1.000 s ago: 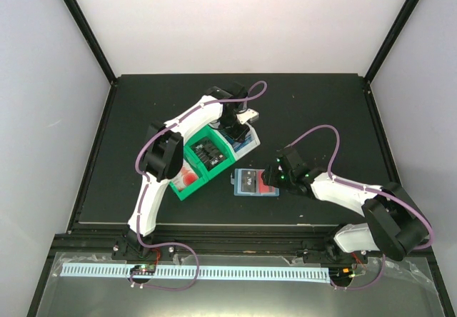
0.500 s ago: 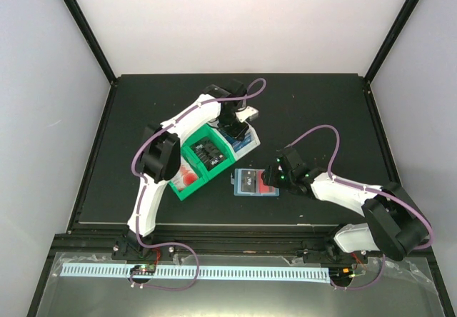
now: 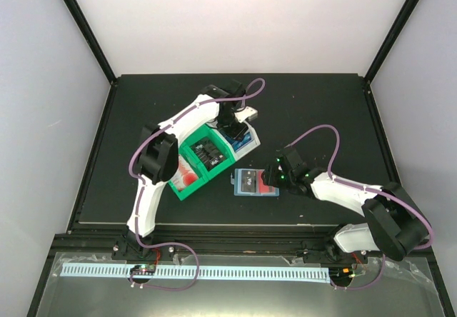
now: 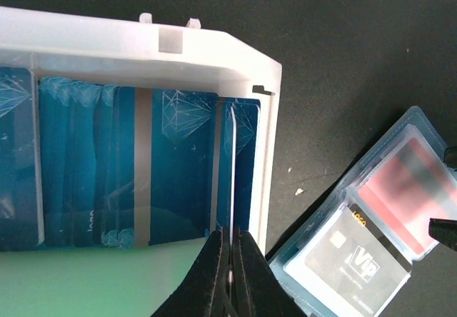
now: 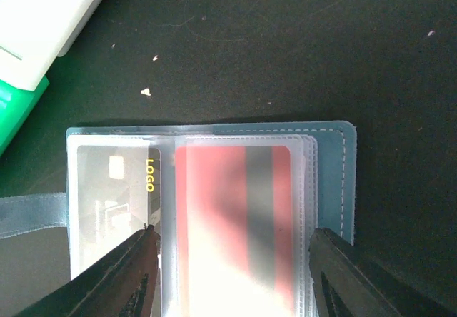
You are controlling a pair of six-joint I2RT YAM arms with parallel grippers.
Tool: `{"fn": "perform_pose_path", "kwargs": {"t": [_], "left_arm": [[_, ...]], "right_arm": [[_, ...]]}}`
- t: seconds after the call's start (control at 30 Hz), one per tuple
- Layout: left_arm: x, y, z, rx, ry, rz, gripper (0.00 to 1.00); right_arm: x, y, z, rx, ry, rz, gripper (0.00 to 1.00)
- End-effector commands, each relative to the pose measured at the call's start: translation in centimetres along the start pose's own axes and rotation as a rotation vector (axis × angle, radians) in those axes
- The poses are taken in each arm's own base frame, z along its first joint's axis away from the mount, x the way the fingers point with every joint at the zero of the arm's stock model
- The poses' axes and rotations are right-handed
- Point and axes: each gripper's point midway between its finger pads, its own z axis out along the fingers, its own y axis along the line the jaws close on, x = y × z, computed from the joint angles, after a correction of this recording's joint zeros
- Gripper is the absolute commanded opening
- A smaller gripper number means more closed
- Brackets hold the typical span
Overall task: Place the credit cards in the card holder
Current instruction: Pick up the credit card from the storage box, then insert the credit card into the card holder.
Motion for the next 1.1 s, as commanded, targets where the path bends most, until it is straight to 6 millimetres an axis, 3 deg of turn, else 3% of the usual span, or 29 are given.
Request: {"fn": "perform_pose_path", "kwargs": {"t": [0.0,0.2,0.33,0.5,0.57,0.77,0.93,1.07], "left_arm": [[-1.2,-0.9,-3.8,-0.039,-0.087,0.022,0.01],[-1.8,-0.4,-6.8,-0.120,-0.173,-0.016,0.02],[-2.0,-0.9,-10.1,-0.157,-0.292,-0.058,0.02],[-0.6,-4.6,-12.9,-0.056,-0.481,-0.184,0.02],[1.4,-6.5,-11.6,0.050,-0.515,-0.257,0.02],[4.6,-13.0,-10.1,0.316,-0.649,-0.362,0.02],[7.5,-12.6,-7.0,0.363,-0.647,-0.525,0.02],[8.5,-12.0,-5.4,0.382,-0.635,-0.602,0.02]], "right_arm": [[-1.9,1.2,-0.9,-0.022,-0.056,0.001,0.60],[-3.1,1.7,-2.3,-0.019,-0.100,-0.006,0.60],[-3.4,1.4,-3.4,-0.003,-0.125,-0.006,0.60],[-3.0,0.1,-4.8,0.048,-0.138,-0.015,0.60],[-2.5,-0.6,-5.2,0.081,-0.132,-0.023,0.60],[-0.3,-2.9,-5.7,0.194,-0.083,-0.075,0.60],[0.8,-3.4,-4.9,0.256,-0.024,-0.159,0.60],[1.1,-3.2,-3.4,0.279,-0.002,-0.171,0.60]]}}
